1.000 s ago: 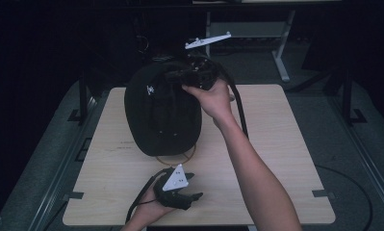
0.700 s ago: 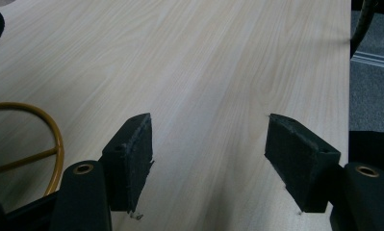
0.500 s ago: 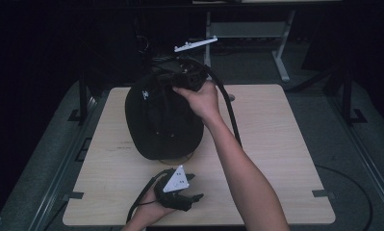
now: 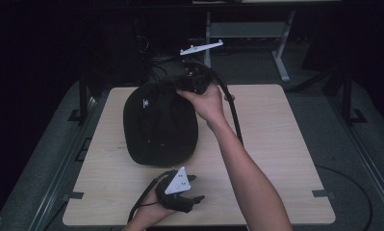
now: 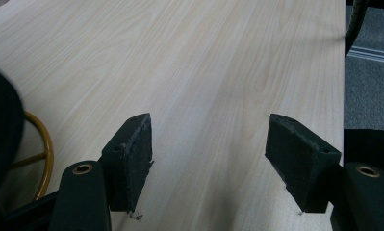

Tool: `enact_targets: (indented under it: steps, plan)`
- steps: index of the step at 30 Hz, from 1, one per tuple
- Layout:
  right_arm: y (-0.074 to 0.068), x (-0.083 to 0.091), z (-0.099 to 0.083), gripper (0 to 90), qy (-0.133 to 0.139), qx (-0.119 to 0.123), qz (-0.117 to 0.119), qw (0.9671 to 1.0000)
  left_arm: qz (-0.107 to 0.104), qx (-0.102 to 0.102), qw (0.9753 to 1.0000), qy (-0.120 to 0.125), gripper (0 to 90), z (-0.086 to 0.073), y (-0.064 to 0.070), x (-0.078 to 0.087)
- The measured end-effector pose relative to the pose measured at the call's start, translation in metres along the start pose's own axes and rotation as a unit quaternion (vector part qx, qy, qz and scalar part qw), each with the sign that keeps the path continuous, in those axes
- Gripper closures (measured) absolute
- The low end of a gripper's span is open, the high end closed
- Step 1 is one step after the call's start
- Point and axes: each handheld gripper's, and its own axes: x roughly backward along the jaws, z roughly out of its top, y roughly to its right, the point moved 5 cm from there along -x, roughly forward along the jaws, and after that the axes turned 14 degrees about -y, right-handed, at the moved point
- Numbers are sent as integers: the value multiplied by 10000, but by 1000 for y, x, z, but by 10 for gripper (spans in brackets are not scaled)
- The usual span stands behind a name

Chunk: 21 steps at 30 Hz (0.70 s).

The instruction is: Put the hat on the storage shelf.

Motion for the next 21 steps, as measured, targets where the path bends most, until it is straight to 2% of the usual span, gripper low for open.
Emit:
enact_targets:
  steps: [1,6,10,21]
  plan:
    - [0,3,0,751,31,21,56,10000,6,-3,10000,5,326,0,0,0]
    - [1,14,-5,703,80,99,24,9999,0,20,10000,-17,326,-1,-1,-2]
    - [5,24,-11,667,134,72,6,9999,25,-31,10000,-52,324,-1,-1,-2]
    - [18,50,-31,529,220,-68,-101,9997,50,30,10000,-21,316,-2,-4,0]
